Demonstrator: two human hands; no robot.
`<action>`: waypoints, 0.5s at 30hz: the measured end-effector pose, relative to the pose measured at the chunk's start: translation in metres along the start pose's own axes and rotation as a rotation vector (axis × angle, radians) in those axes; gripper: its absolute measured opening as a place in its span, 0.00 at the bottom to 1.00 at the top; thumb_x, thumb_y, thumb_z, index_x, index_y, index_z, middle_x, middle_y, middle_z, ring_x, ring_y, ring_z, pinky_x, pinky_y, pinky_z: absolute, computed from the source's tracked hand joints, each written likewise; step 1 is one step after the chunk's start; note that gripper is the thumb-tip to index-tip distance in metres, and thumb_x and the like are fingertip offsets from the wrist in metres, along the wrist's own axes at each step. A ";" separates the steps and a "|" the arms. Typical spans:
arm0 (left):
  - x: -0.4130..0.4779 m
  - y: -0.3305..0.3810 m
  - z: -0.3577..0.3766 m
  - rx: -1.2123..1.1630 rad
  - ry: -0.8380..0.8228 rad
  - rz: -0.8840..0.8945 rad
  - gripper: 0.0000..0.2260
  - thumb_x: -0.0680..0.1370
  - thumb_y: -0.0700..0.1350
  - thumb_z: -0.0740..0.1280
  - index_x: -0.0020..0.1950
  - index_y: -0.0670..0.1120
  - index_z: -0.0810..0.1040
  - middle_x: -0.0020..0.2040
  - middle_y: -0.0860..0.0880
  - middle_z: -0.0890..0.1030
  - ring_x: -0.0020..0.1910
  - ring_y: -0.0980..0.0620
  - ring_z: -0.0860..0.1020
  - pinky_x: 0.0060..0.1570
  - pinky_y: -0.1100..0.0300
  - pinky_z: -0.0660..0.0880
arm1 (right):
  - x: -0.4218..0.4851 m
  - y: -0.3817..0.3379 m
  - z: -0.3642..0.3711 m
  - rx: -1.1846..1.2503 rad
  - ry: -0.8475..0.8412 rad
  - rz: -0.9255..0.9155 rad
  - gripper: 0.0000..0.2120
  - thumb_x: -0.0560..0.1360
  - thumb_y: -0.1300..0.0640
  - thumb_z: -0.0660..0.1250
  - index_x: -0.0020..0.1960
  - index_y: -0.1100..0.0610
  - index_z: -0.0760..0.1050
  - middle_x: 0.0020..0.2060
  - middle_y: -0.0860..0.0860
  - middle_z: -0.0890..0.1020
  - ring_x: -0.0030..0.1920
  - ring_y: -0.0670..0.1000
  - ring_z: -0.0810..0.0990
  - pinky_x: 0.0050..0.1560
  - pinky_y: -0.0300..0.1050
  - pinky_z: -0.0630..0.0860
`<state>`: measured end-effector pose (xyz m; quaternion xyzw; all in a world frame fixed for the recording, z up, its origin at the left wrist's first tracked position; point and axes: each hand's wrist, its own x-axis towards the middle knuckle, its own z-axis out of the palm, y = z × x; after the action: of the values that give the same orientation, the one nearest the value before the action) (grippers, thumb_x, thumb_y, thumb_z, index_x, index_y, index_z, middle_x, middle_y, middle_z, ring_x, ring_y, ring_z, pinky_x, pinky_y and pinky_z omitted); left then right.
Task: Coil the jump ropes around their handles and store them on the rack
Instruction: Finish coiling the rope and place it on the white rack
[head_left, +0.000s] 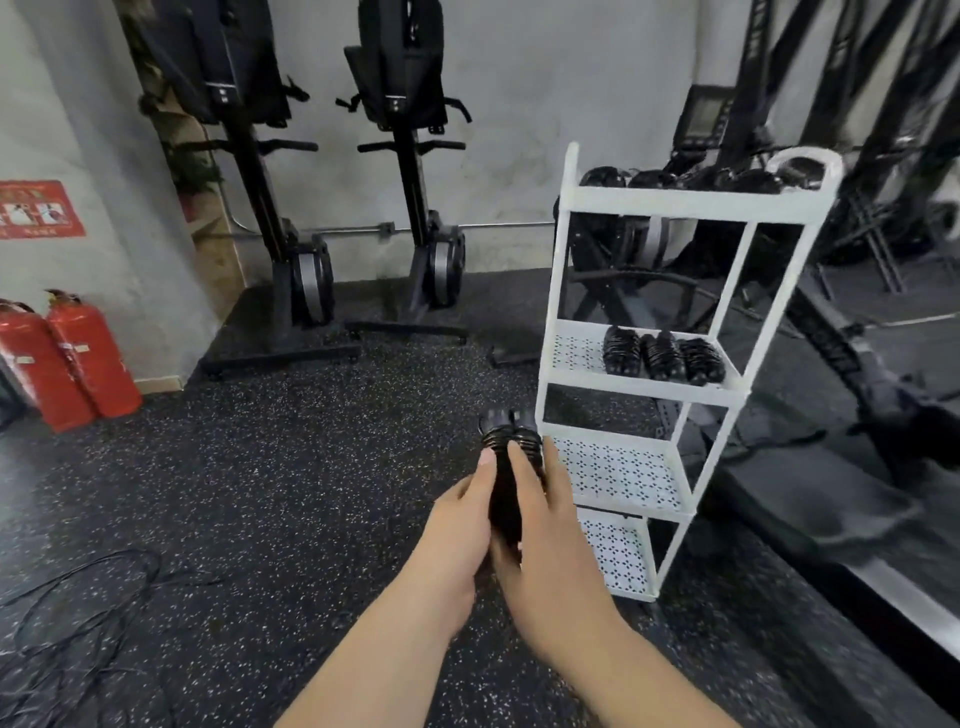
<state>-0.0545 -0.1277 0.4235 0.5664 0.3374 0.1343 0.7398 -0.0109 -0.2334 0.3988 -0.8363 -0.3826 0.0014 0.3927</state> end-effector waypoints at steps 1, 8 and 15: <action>0.001 0.003 0.009 0.009 -0.004 0.006 0.19 0.84 0.63 0.65 0.63 0.52 0.85 0.51 0.53 0.89 0.54 0.54 0.87 0.50 0.57 0.80 | 0.002 0.003 -0.006 -0.014 0.014 0.007 0.42 0.84 0.54 0.67 0.86 0.37 0.43 0.83 0.39 0.34 0.86 0.49 0.50 0.82 0.52 0.64; 0.012 0.040 0.062 0.136 -0.145 0.059 0.17 0.86 0.66 0.57 0.61 0.58 0.78 0.51 0.60 0.84 0.51 0.64 0.82 0.42 0.66 0.75 | 0.049 0.025 -0.042 -0.074 0.079 0.097 0.41 0.81 0.61 0.67 0.86 0.44 0.50 0.86 0.52 0.43 0.85 0.58 0.52 0.82 0.54 0.61; 0.061 0.058 0.091 0.335 -0.158 0.187 0.36 0.75 0.80 0.51 0.69 0.59 0.78 0.66 0.55 0.82 0.64 0.51 0.81 0.60 0.45 0.83 | 0.133 0.064 -0.069 -0.095 0.138 0.176 0.33 0.82 0.57 0.66 0.84 0.57 0.59 0.82 0.62 0.55 0.80 0.66 0.61 0.77 0.59 0.64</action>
<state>0.0598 -0.1416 0.4676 0.7191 0.2419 0.0997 0.6437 0.1454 -0.2187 0.4441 -0.8824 -0.2794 -0.0399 0.3764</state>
